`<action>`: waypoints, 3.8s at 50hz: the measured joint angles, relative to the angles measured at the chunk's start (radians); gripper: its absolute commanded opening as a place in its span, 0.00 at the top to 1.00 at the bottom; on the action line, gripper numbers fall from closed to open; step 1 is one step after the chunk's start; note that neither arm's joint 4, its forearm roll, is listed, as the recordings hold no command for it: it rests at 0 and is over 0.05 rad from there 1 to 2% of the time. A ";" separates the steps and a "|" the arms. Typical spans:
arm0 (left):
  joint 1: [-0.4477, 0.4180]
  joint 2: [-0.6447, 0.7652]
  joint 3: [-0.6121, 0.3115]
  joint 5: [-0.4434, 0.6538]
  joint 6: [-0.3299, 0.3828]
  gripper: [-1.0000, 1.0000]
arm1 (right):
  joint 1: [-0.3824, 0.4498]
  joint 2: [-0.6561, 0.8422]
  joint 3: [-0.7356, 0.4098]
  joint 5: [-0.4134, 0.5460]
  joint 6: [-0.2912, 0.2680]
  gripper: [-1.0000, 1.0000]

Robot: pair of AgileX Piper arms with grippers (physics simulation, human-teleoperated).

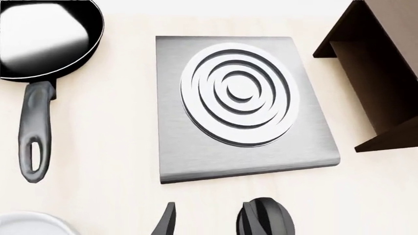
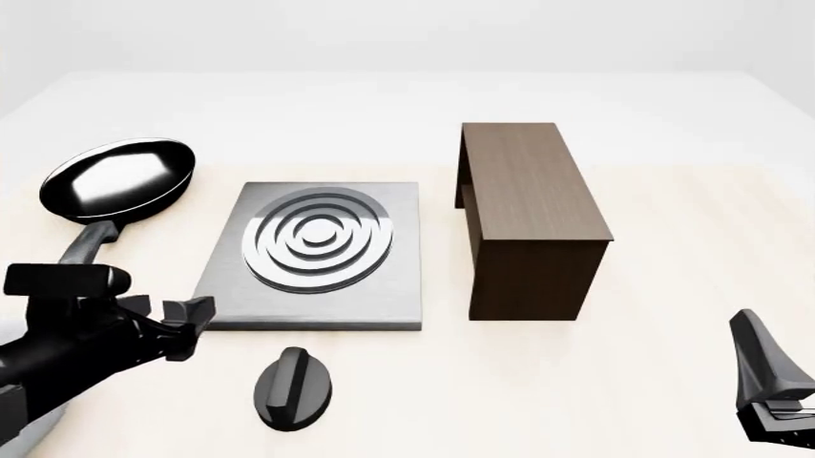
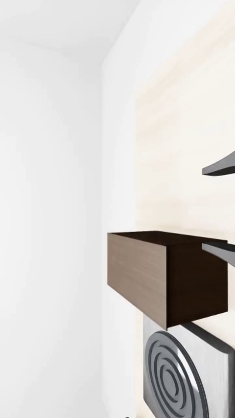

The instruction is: Turn on the stove.

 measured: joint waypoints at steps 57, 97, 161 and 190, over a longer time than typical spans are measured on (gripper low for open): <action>-0.113 0.271 0.127 -0.232 -0.073 0.00 | 0.000 0.000 0.000 0.000 0.000 0.00; -0.211 0.429 0.187 -0.380 -0.168 0.00 | 0.000 0.000 0.000 0.000 0.000 0.00; -0.363 0.466 0.199 -0.455 -0.311 0.00 | 0.000 0.000 0.000 0.000 0.000 0.00; -0.233 0.124 0.145 -0.119 -0.211 0.00 | 0.000 0.000 0.000 0.000 0.000 0.00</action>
